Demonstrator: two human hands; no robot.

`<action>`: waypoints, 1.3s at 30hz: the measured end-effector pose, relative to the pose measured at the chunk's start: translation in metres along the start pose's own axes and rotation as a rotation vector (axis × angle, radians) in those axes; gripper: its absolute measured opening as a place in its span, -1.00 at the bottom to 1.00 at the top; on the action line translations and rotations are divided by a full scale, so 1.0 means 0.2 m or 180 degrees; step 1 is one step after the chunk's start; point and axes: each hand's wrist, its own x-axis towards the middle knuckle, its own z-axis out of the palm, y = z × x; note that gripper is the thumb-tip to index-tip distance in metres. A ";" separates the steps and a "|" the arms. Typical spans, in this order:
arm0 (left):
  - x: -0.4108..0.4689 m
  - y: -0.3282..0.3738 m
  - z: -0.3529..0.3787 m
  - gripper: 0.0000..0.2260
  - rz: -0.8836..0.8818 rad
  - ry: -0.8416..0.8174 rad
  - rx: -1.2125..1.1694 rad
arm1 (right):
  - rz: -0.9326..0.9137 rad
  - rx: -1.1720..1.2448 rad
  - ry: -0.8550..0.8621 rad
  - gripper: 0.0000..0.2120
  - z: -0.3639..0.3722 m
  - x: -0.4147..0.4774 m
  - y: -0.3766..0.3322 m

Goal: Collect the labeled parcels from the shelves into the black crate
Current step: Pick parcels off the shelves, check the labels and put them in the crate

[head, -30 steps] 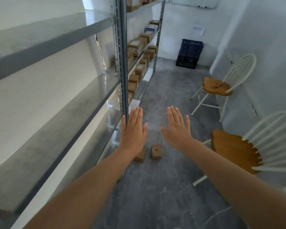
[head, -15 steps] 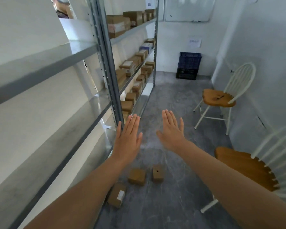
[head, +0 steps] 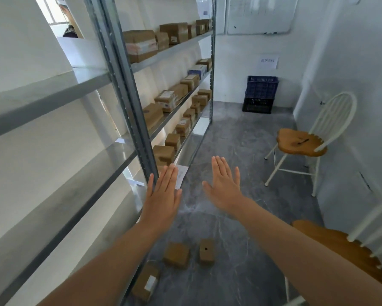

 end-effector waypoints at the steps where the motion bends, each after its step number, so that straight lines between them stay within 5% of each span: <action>1: 0.01 0.01 0.03 -0.47 0.0063 -0.0024 0.0002 | 0.0000 -0.0008 -0.0046 -0.29 0.01 0.02 0.01; 29: 0.57 -0.79 0.76 -0.41 -0.0254 -0.0636 -0.0747 | 0.0601 -0.0167 -0.0823 -0.28 0.62 0.97 -0.31; 39: 0.39 -0.91 1.38 -0.50 -0.1201 -0.1143 -0.0847 | 0.0603 -0.0414 -0.1721 -0.30 1.19 1.12 -0.03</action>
